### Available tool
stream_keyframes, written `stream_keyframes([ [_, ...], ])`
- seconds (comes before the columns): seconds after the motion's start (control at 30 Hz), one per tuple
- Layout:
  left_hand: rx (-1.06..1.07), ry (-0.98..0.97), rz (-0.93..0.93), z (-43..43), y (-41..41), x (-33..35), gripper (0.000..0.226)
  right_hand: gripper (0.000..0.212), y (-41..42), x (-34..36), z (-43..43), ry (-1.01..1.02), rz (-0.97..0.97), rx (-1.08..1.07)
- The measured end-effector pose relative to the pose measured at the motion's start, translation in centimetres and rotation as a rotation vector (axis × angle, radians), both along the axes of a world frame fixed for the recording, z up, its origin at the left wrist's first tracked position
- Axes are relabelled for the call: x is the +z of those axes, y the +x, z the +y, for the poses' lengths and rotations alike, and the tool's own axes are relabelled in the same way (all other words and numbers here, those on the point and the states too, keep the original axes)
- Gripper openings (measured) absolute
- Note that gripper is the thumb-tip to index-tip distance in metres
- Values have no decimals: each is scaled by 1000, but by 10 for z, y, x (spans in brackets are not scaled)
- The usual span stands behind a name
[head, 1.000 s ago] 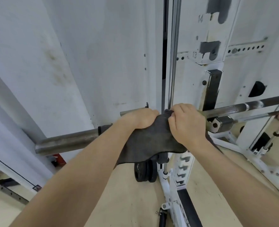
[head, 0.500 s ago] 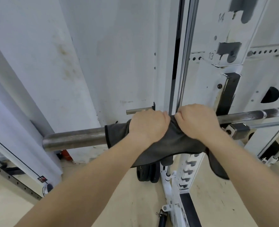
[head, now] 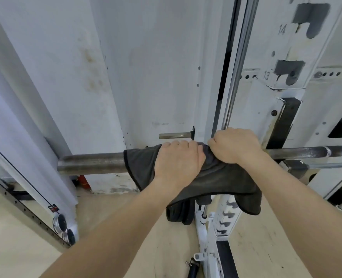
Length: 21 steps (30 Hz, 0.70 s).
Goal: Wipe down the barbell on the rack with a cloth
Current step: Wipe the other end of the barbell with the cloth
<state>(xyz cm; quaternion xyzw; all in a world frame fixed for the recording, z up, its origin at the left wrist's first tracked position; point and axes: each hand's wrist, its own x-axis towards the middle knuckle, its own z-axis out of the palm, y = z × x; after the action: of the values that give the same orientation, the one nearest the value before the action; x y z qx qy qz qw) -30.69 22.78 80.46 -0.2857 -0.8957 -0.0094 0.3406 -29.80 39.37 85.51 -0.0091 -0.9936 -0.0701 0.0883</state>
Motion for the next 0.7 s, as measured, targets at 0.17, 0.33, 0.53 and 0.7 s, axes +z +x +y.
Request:
stream_keyframes([
  [0.17,16,104,-16,-11,15,-3,40,48,-17,11,-5,-15,-264,-65],
  [0.33,195,142,-397,-33,1,30,57,31,45,-54,-22,-177,651,-62],
  [0.53,-150,332,-225,-77,25,18,14,12,97,-93,-69,-613,566,60],
  [0.7,-213,574,-470,-128,80,8,17,42,129,-108,-122,-1161,235,-19],
])
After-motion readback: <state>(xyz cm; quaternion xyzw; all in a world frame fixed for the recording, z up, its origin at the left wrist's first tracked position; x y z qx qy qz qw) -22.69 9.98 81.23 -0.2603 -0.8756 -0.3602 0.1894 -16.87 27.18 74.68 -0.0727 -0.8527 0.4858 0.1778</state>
